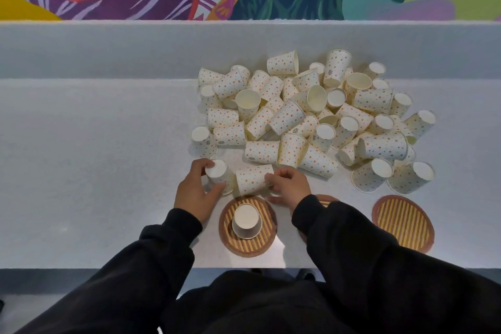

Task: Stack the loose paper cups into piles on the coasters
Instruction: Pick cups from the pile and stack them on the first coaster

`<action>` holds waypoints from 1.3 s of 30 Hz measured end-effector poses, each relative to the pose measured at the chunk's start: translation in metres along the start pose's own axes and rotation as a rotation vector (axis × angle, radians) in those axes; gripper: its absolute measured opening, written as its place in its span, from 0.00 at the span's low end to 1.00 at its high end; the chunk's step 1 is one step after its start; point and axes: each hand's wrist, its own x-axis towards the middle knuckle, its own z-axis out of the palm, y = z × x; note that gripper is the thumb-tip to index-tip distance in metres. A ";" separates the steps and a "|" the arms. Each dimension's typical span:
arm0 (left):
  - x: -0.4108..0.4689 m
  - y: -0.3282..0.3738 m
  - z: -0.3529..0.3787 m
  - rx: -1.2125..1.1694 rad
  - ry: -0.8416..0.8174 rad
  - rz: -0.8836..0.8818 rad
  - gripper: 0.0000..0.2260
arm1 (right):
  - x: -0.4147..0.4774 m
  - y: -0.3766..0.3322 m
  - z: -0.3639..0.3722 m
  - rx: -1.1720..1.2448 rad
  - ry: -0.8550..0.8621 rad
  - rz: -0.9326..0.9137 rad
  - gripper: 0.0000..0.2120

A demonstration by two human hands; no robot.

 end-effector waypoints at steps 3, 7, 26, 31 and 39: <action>-0.005 0.015 -0.013 -0.133 0.069 -0.028 0.31 | -0.009 -0.004 -0.008 0.027 0.028 -0.075 0.07; -0.020 0.036 -0.032 -0.155 0.060 0.046 0.27 | -0.023 -0.014 -0.024 0.091 0.076 -0.178 0.06; -0.078 0.013 0.010 0.030 -0.239 0.194 0.28 | -0.059 -0.022 -0.037 -0.008 0.084 -0.460 0.09; -0.075 -0.001 0.022 0.067 -0.277 0.161 0.29 | -0.071 -0.022 -0.040 -0.052 0.047 -0.562 0.14; -0.069 -0.017 0.035 0.129 -0.333 0.125 0.34 | -0.092 -0.023 -0.040 -0.248 -0.098 -0.709 0.25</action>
